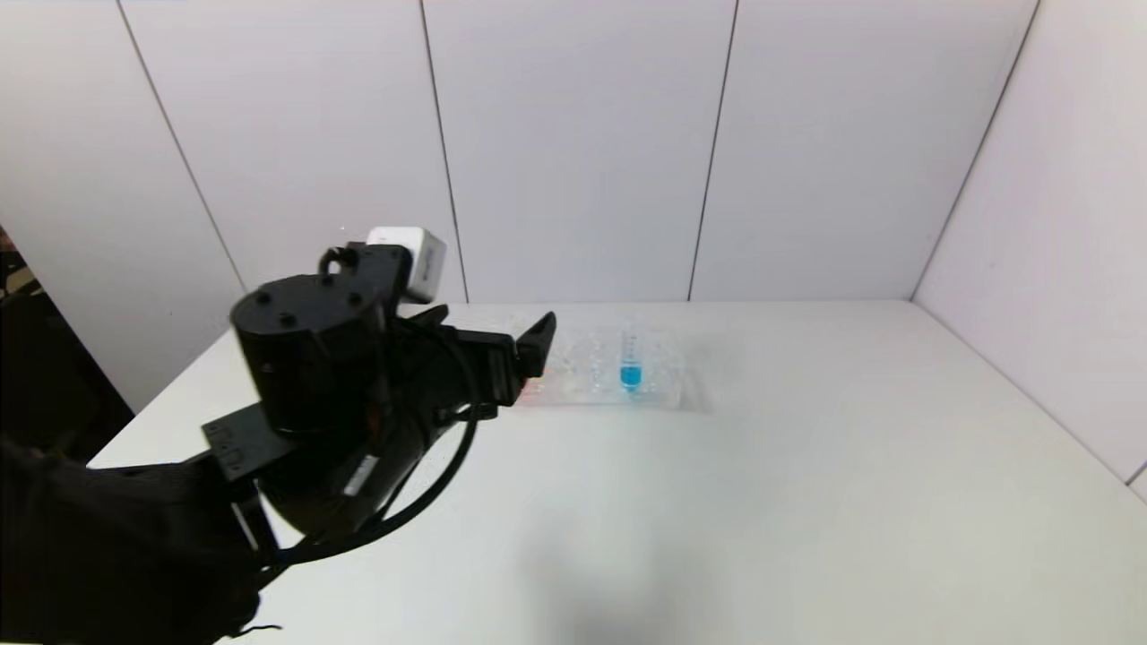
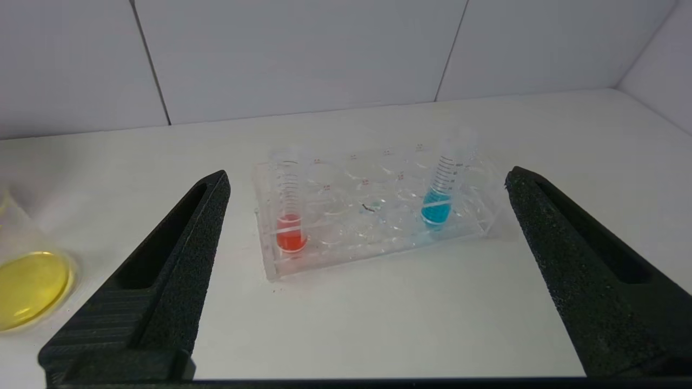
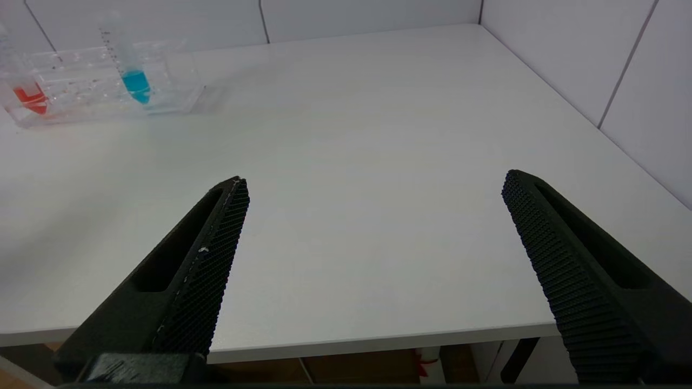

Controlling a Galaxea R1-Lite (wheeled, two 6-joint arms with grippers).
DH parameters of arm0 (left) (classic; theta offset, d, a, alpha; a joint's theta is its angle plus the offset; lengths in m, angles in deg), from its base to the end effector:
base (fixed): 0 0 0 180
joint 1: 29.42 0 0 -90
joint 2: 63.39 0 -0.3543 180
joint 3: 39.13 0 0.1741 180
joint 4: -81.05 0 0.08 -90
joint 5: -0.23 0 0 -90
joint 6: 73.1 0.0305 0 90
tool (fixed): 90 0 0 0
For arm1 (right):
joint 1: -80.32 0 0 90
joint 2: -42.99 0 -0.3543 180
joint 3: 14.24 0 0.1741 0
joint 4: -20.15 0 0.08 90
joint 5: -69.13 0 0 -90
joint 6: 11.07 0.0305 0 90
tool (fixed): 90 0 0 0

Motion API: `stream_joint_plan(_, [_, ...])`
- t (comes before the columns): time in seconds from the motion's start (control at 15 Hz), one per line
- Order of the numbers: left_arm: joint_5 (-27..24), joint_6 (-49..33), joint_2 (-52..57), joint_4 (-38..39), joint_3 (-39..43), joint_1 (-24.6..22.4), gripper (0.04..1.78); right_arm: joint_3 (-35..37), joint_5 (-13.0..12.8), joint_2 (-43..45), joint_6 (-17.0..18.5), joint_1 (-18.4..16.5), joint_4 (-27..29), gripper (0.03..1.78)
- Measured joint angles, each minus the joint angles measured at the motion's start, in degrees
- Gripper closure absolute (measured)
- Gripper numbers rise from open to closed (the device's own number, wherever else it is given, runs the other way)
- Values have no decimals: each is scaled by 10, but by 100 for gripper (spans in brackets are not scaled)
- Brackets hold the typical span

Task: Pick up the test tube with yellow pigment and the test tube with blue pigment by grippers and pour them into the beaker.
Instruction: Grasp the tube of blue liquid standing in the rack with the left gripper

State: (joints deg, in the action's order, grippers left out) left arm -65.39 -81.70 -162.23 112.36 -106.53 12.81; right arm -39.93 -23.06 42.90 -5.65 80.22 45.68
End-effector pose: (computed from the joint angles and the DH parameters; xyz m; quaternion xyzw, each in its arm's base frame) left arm 0.2386 -0.1995 0.2590 -0.0734 0.0126 -0.1546 0.9852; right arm -0.0868 -0.0010 0.0759 0.0473 -0.0016 -0.0199 0.9987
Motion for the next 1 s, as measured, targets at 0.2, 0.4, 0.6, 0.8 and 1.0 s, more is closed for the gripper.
stream_joint_plan(0.2, [44,2,-80,5,-66,23,4,0,0,0,0,0,0,10])
stream_joint_plan(0.4, [74,13,-136,6,-121,42,4,0,0,0,0,0,0,10])
stream_joint_plan(0.6, [95,14,-185,7,-169,52,4,0,0,0,0,0,0,10])
stream_joint_plan(0.8, [117,13,-237,7,-216,54,4,0,0,0,0,0,0,10])
stream_joint_plan(1.0, [118,14,-275,7,-257,55,4,0,0,0,0,0,0,10])
